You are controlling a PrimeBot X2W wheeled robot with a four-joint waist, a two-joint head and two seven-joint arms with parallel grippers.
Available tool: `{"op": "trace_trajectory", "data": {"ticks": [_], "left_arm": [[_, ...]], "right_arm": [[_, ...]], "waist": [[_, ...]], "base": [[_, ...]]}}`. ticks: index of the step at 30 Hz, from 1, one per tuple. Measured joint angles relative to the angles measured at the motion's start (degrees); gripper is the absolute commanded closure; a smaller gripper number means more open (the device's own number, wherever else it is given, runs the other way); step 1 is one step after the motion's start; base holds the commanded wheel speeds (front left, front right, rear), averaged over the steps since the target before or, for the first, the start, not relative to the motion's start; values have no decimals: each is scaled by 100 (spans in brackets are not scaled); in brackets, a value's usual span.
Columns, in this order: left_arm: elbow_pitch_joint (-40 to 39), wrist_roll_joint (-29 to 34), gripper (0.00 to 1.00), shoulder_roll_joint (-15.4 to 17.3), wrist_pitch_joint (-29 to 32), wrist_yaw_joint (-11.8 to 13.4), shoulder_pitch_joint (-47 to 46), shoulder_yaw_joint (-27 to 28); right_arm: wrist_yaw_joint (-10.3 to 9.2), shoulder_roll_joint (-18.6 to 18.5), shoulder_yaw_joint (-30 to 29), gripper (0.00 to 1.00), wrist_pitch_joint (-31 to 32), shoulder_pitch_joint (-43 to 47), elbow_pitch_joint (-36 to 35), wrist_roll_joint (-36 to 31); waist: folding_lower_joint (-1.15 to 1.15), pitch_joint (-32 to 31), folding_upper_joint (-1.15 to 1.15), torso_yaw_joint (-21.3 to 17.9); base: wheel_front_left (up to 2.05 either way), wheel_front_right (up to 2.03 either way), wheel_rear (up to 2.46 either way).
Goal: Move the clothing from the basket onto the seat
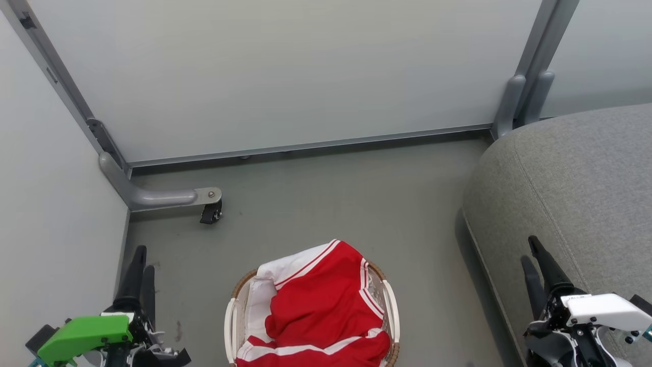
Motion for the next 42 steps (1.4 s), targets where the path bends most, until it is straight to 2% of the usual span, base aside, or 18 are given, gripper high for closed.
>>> {"op": "trace_trajectory", "data": {"ticks": [1, 11, 22, 31, 40, 42], "left_arm": [[47, 0, 0, -7, 0, 0, 37, -9], [73, 19, 0, -15, -255, 1, 141, -298], [-107, 485, 0, -13, -535, 1, 142, -508], [-343, 1521, 0, -11, -735, 1, 140, -621], [-495, 2472, 0, -9, -933, 1, 137, -713], [-549, 2763, 0, -7, -992, 15, 137, -744]], "right_arm": [[-1, 13, 2, 0, 0, 30, 41, 0], [-1, 43, 163, 0, -245, 99, 112, -123], [-1, 31, 90, 0, -532, 98, 110, -913], [-1, 24, 18, 0, -746, 84, -209, -2185], [-1, 13, 15, 0, -925, 82, -397, -3137], [-1, 2, 57, 0, -992, 82, -487, -3561]], "waist": [[0, 0, 0, 0], [0, 4, 0, 0], [0, 11, 0, 4], [0, 29, 0, 18], [0, 46, 0, 35], [0, 51, 0, 37]], "base": [[0, 0, 0], [0, 0, 0], [0, 0, 0], [0, 0, 0], [0, 0, 0], [0, 0, 0]]}}
